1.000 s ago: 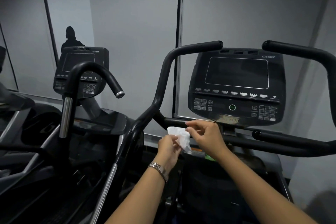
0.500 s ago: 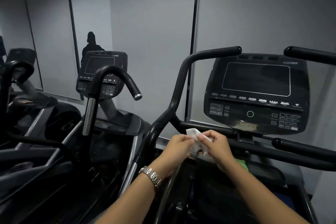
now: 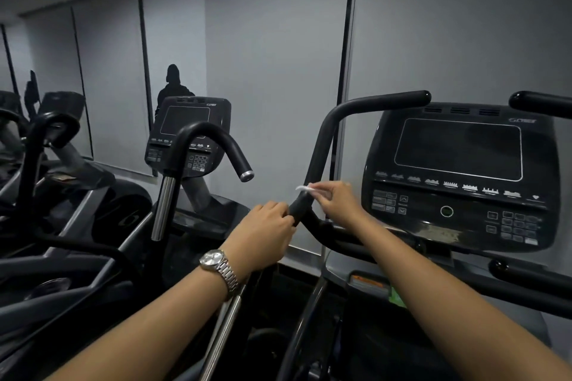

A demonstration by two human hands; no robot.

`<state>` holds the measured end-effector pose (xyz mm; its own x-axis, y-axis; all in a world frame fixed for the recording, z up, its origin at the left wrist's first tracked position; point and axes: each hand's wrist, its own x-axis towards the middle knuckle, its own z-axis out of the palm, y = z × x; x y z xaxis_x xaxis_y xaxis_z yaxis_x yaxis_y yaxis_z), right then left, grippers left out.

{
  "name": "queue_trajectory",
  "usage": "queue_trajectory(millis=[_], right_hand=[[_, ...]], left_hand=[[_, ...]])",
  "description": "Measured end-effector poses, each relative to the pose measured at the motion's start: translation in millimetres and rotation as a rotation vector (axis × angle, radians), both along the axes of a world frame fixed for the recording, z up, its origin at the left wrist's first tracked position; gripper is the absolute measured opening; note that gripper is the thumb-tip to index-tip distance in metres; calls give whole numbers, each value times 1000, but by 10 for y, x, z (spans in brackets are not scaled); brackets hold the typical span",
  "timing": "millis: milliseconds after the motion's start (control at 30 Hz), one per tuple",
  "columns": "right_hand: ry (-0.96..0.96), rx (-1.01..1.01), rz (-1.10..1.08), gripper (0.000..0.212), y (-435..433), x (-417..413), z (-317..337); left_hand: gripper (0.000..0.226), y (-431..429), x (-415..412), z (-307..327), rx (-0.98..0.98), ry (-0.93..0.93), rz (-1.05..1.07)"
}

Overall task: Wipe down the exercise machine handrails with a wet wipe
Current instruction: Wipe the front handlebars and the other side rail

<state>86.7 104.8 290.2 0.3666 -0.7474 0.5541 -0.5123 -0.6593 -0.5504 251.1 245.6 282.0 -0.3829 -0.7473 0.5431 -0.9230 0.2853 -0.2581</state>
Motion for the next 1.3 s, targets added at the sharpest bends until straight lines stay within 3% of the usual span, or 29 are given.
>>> queue_trajectory(millis=[67, 167, 333, 400, 567, 733, 900, 1067, 1233, 1300], right_hand=[[152, -35, 86, 28, 26, 71, -131], [149, -53, 127, 37, 66, 32, -272], [243, -63, -53, 39, -186, 4, -220], [288, -114, -13, 38, -157, 155, -192], [78, 40, 178, 48, 21, 97, -248], [142, 61, 130, 46, -47, 255, -123], [20, 202, 330, 46, 90, 56, -248], [49, 183, 208, 54, 99, 225, -183], [40, 211, 360, 56, 329, 158, -272], [28, 218, 312, 56, 286, 130, -265]], left_hand=[[33, 1, 30, -2, 23, 9, 3], [33, -26, 63, -42, 34, 50, -35], [52, -90, 83, -61, 27, 102, -64], [56, -117, 92, -92, 20, 121, -65], [56, -42, 101, -153, 23, 178, -101], [51, 14, 114, -176, -3, 256, -143], [29, -7, 136, -192, -14, 247, -149], [35, 25, 133, -154, 83, 334, -104], [53, 204, 232, -171, 194, 422, -144], [52, 247, 271, -192, 166, 451, -131]])
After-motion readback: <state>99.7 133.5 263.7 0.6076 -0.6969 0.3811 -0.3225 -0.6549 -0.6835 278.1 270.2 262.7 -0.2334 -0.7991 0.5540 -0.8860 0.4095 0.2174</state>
